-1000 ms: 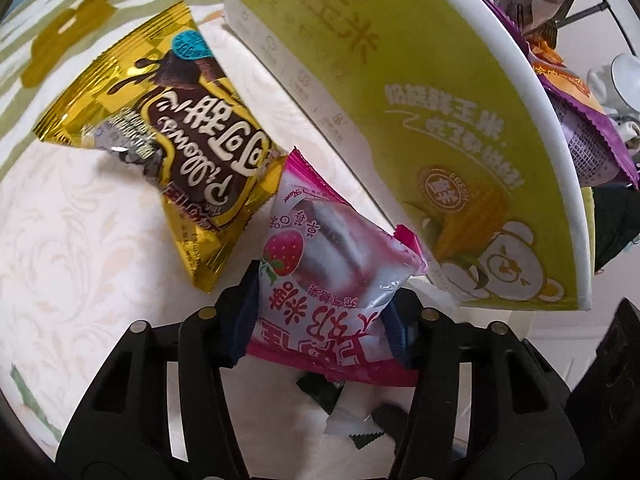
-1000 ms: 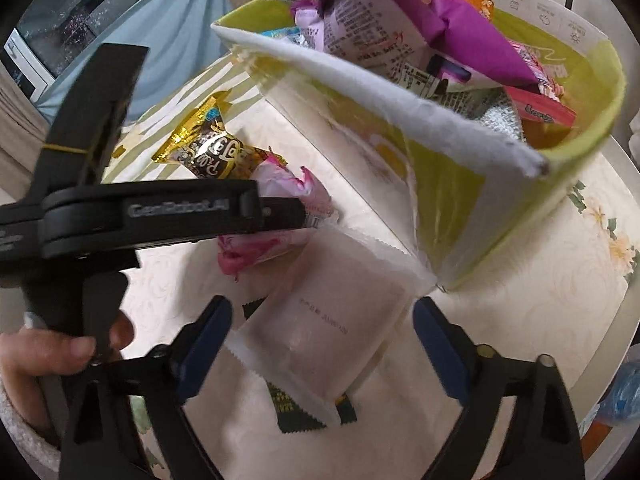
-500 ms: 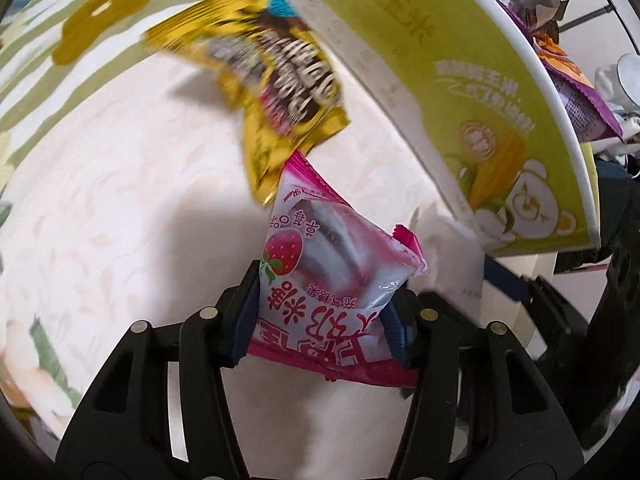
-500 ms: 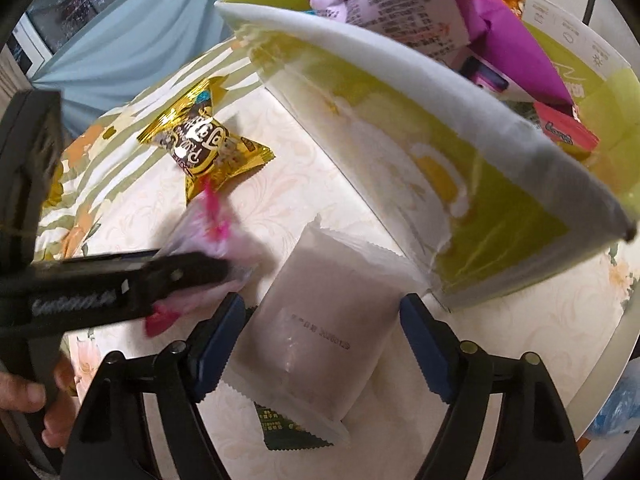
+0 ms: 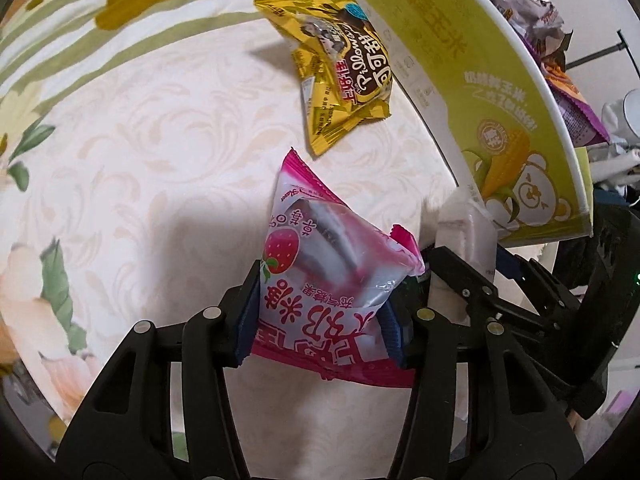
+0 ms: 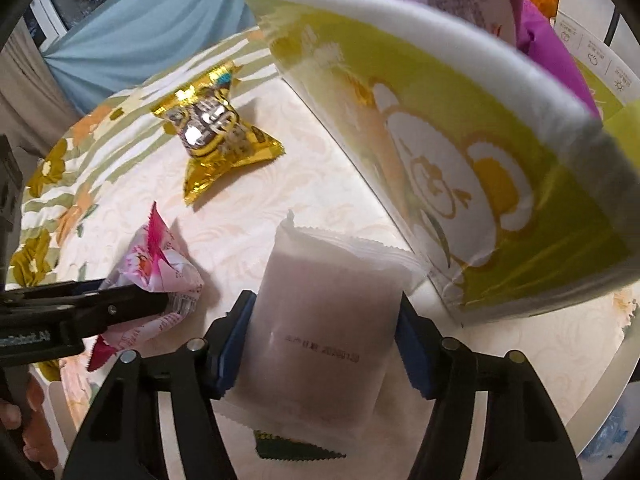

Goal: Organize snacks
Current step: 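Drop the pink bag into the yellow box with the left tool while the right tool drops the white packet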

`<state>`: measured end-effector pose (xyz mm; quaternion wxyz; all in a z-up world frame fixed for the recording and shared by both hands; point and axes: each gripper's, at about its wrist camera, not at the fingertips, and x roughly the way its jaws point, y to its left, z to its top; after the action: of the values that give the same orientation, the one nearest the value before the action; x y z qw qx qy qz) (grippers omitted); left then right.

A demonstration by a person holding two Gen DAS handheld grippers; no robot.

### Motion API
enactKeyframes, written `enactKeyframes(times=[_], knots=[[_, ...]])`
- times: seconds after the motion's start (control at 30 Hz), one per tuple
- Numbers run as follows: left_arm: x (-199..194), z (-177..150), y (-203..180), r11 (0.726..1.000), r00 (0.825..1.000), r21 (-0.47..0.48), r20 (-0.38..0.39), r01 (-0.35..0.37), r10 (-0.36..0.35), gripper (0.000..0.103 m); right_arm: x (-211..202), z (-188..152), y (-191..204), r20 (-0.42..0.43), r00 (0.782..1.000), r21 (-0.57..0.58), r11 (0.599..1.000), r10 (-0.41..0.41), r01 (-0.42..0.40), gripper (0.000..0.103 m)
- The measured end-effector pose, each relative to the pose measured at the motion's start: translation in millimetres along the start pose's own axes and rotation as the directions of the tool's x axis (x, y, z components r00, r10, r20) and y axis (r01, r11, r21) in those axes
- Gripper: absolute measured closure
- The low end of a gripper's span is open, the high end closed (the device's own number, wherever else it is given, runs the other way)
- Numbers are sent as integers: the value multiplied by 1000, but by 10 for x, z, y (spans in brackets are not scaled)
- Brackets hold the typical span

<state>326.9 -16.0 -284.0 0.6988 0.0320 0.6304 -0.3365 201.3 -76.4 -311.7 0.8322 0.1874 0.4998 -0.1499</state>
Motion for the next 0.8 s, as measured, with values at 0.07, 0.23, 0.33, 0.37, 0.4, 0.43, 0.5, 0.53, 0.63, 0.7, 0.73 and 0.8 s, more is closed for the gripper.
enactKeyframes(times=[0.07, 0.23, 0.33, 0.37, 0.4, 0.43, 0.5, 0.53, 0.63, 0.7, 0.73, 0.8], knots=[[-17, -85, 27, 1000, 1000, -12, 14, 7, -7, 57, -65, 13, 15, 16, 1000, -26, 1000, 10, -10, 42], [-196, -421, 40, 998, 998, -56, 61, 19, -15, 58, -231, -4, 127, 46, 997, -79, 995, 56, -52, 43], [-316, -511, 46, 996, 995, -84, 97, 26, -18, 59, -370, -3, 178, 65, 994, -118, 990, 91, -83, 43], [-365, -538, 47, 995, 994, -94, 109, 30, -19, 59, -402, -5, 186, 68, 993, -130, 987, 99, -89, 43], [-431, -570, 42, 994, 992, -104, 122, 33, -21, 59, -458, -22, 196, 72, 991, -140, 985, 108, -97, 43], [-498, -559, 4, 993, 991, -110, 132, 34, -20, 59, -493, -15, 225, 75, 990, -147, 983, 121, -109, 43], [-644, -606, 0, 992, 987, -119, 157, 36, -17, 59, -580, -29, 226, 76, 987, -158, 979, 142, -129, 43], [-706, -608, -25, 992, 986, -122, 167, 37, -16, 59, -642, -24, 235, 80, 985, -167, 976, 153, -138, 43], [-932, -631, -118, 992, 978, -119, 210, 35, -9, 59, -780, -11, 288, 95, 981, -190, 970, 172, -151, 43], [-1128, -653, -225, 993, 969, -116, 246, 26, 3, 59, -980, 20, 273, 121, 973, -207, 964, 196, -169, 45], [-1200, -659, -270, 993, 965, -118, 263, 24, 8, 59, -1051, 37, 264, 130, 970, -211, 961, 206, -176, 46], [-1320, -673, -362, 992, 956, -122, 292, 22, 15, 59, -1158, 73, 235, 143, 964, -212, 958, 226, -193, 47]])
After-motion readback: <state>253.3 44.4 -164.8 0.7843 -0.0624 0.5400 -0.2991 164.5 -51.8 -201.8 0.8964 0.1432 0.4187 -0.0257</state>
